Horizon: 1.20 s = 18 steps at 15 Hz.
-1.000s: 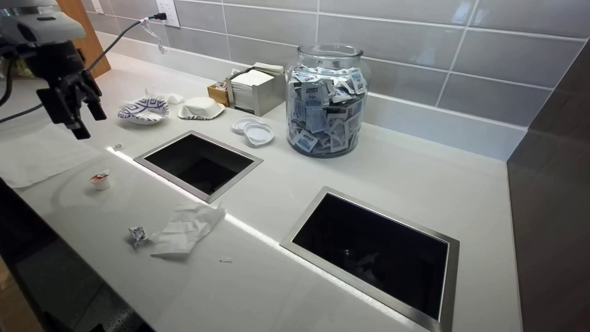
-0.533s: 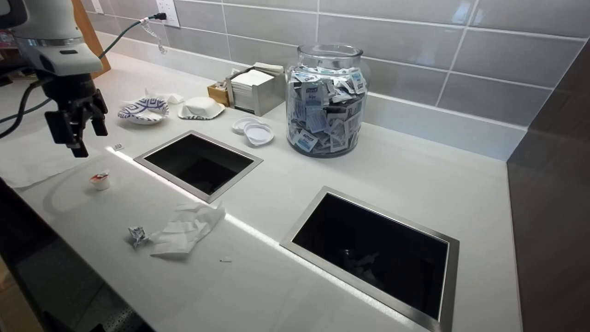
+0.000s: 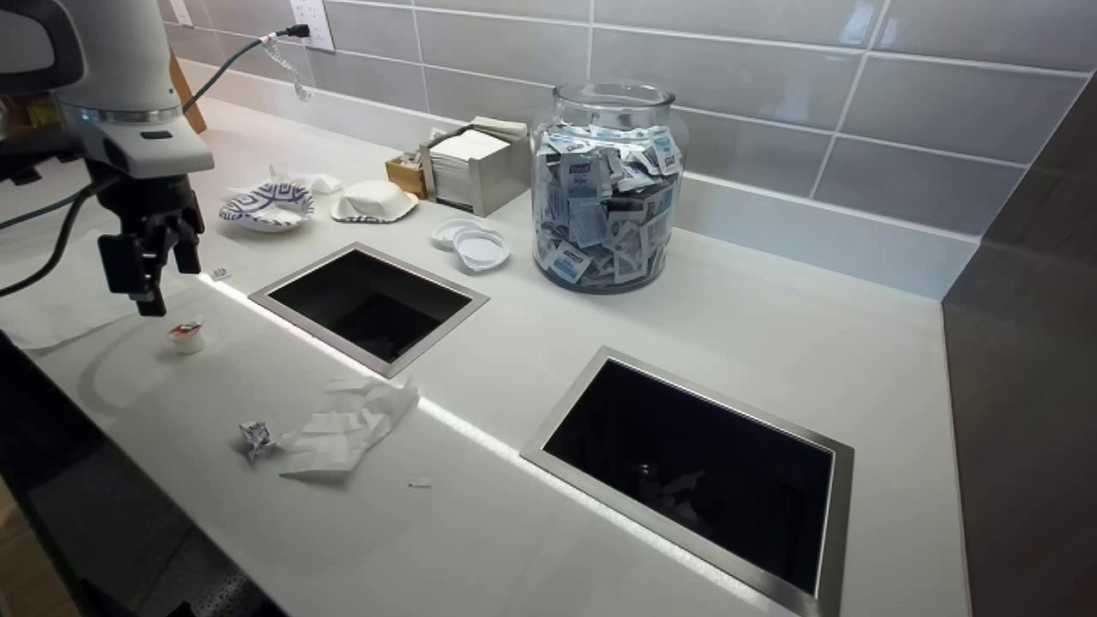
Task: Put the small packet inside the sink
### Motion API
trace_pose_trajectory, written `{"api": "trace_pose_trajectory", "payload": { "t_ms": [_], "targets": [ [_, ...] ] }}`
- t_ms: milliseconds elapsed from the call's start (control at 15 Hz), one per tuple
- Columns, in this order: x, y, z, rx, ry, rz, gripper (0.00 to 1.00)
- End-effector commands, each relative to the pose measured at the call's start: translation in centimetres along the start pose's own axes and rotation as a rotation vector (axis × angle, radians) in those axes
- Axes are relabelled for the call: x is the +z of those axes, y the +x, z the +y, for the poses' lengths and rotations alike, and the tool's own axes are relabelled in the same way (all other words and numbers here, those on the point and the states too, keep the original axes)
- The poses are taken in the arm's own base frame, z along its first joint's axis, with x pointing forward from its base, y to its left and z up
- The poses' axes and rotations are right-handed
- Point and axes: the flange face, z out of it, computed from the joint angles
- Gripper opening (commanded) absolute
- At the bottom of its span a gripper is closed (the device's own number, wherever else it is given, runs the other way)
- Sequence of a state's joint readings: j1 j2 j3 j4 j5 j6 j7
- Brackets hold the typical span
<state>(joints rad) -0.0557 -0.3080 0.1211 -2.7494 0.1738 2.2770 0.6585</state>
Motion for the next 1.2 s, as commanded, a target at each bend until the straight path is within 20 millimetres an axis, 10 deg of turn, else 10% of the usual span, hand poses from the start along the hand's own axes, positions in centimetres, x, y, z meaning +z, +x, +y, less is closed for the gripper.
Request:
{"api": "trace_pose_trajectory", "payload": {
  "t_ms": [0,1133],
  "targets": [
    [0.1,0.1,0.1,-0.001,-0.003,-0.005,1.00],
    [2.3,0.8,-0.3,0.122,-0.009,-0.024,1.00]
  ]
}}
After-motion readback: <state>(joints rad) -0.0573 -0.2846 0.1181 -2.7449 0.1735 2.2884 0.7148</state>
